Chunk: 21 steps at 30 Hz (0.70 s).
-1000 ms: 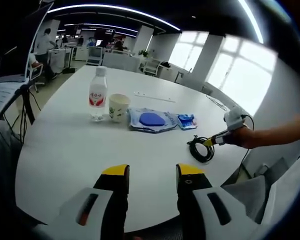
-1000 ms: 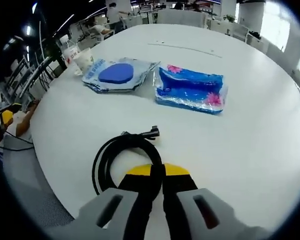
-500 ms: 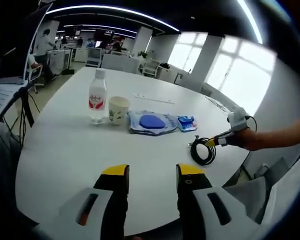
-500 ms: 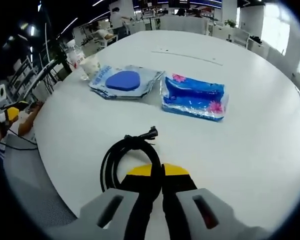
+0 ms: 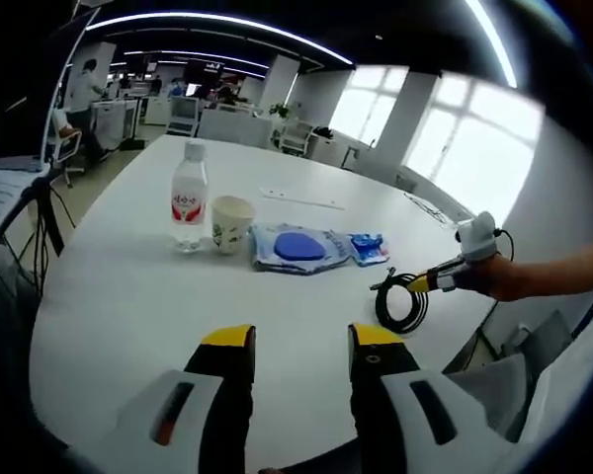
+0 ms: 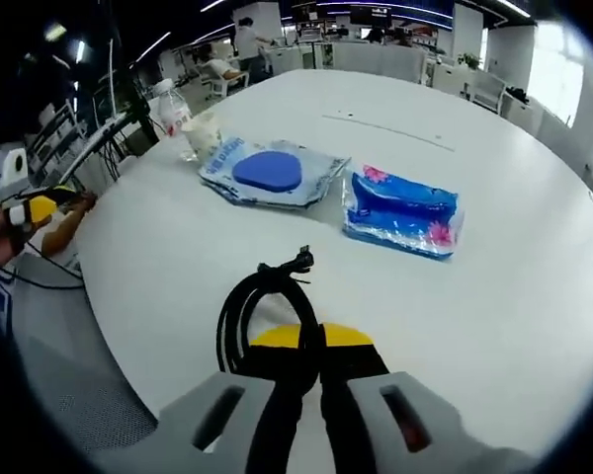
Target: Arrange the tabletop items into an orderly group along one side of the table until the central work area is clear of visible clutter.
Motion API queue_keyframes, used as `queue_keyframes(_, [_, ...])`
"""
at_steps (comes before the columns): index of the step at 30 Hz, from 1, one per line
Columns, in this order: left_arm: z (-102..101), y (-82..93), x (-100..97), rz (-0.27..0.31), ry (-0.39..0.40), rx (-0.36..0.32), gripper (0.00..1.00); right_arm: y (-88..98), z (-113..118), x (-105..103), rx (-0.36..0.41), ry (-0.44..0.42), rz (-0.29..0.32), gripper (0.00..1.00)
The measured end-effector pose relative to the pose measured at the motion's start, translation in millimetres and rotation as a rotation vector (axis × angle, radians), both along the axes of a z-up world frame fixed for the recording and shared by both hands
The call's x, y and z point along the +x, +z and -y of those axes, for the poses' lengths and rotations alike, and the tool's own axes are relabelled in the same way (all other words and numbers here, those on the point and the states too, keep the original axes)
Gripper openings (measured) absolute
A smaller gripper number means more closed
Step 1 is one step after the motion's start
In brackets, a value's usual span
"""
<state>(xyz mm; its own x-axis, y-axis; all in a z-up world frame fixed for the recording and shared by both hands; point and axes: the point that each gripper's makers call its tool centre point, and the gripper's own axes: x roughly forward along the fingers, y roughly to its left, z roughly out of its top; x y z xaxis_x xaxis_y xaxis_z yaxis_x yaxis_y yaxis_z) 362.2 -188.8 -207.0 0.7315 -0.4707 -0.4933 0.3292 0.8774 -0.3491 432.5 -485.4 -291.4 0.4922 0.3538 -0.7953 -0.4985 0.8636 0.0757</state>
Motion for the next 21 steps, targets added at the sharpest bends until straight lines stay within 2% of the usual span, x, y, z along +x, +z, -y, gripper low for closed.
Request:
queue_keyframes(11, [4, 1.3, 8.0, 0.010, -0.020, 0.006, 0.37, 12.5, -9, -4, -0.009, 0.051, 0.028, 0.00])
queue_keyframes(21, [5, 0.4, 13.9, 0.007, -0.033, 0.005, 0.37, 17.0, -7, -8, -0.005, 0.040, 0.034, 0.00])
